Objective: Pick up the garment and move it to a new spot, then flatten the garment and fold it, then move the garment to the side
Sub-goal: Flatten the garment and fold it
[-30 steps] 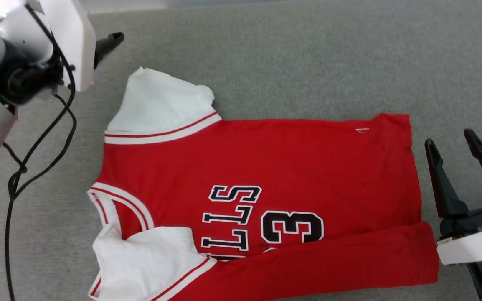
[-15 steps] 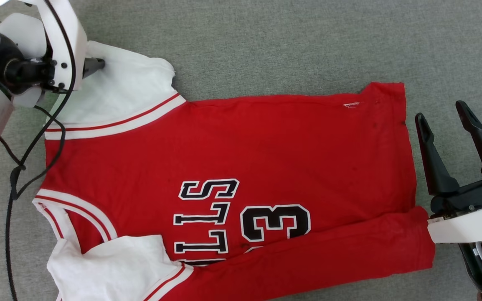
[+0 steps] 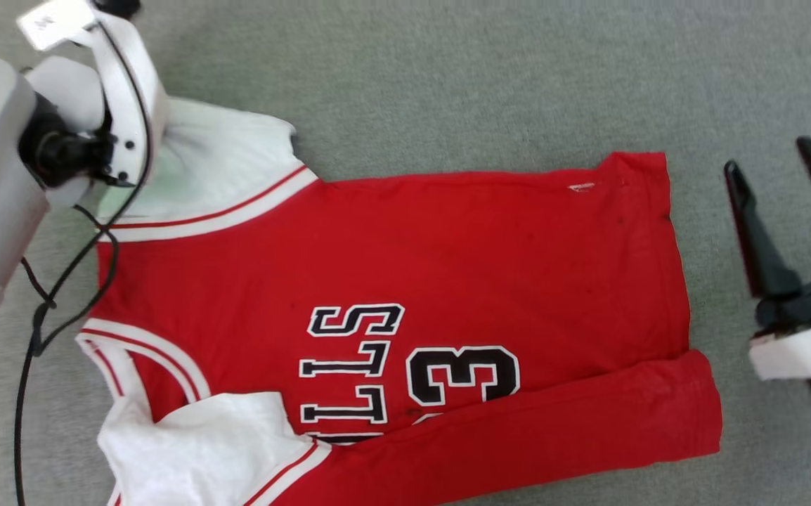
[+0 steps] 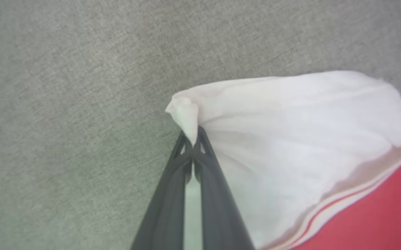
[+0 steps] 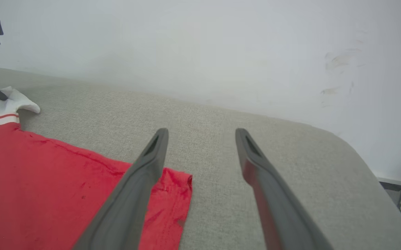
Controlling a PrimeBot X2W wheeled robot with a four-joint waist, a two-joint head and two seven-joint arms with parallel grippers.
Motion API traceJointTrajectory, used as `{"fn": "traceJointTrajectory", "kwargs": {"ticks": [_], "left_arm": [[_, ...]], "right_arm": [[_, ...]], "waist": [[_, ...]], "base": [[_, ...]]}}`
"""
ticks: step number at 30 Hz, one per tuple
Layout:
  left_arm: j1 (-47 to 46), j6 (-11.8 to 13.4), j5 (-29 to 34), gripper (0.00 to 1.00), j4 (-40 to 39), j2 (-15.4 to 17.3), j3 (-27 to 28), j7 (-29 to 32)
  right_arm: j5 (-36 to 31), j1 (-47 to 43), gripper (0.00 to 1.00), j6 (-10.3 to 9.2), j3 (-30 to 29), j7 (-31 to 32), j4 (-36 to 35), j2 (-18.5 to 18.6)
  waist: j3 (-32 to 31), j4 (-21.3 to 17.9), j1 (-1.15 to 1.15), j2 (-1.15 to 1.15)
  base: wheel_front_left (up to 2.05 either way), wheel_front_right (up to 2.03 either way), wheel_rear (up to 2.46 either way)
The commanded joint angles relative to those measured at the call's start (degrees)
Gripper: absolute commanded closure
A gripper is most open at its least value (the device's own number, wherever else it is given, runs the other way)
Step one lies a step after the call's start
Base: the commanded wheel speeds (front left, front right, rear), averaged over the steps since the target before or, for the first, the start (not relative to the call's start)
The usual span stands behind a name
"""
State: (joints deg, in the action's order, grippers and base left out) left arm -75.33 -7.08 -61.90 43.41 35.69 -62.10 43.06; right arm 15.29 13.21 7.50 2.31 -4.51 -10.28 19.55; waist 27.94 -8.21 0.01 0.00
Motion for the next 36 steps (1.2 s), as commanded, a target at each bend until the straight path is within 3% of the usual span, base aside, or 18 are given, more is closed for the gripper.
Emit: {"fn": "traceJointTrajectory", "kwargs": {"ticks": [1, 7, 13, 17, 21, 25, 36], "left_arm": [[0.8, -0.2, 0.4, 1.00, -0.8, -0.2, -0.3, -1.7], [1.8, -0.3, 0.5, 1.00, -6.7, -0.3, -3.6, -6.6], [2.5, -0.3, -0.2, 1.00, -11.4, 0.2, -6.1, -9.8], [1.6, -0.3, -0.8, 1.00, -13.2, -0.1, -7.0, -11.6], [0.6, -0.3, -0.5, 1.00, -14.3, -0.3, -7.7, -13.1], [-0.9, -0.3, -0.3, 1.00, -15.4, -0.7, -8.3, -14.2], [-4.1, -0.3, 0.3, 1.00, -17.7, -1.5, -9.6, -16.4]], "right_arm": [[-0.7, 2.1, 0.00, -0.03, 0.3, 1.2, -0.4, 2.3], [1.7, 8.8, 0.00, -0.02, 4.5, 13.2, 0.5, 11.0], [10.7, 17.6, 0.00, -0.03, 15.2, 33.5, 3.0, 21.4], [18.2, 24.0, 0.00, -0.02, 22.2, 47.1, 5.2, 26.4], [24.2, 29.7, 0.00, -0.03, 27.0, 57.8, 9.0, 28.1], [26.4, 33.7, 0.00, -0.02, 30.5, 63.4, 13.2, 27.7], [26.6, 37.5, 0.00, -0.02, 34.6, 64.8, 23.9, 24.3]], "waist": [[-2.2, 1.3, -0.01, 0.00], [-6.2, 4.4, -0.01, 0.00], [-7.8, 7.0, -0.01, 0.00], [-7.6, 8.5, -0.01, 0.00], [-6.7, 9.9, -0.01, 0.00], [-5.0, 11.3, -0.01, 0.00], [-0.3, 14.0, -0.01, 0.00]], "base": [[0.00, 0.00, 0.00], [0.00, 0.00, 0.00], [0.00, 0.00, 0.00], [0.00, 0.00, 0.00], [0.00, 0.00, 0.00], [0.00, 0.00, 0.00], [0.00, 0.00, 0.00]]}}
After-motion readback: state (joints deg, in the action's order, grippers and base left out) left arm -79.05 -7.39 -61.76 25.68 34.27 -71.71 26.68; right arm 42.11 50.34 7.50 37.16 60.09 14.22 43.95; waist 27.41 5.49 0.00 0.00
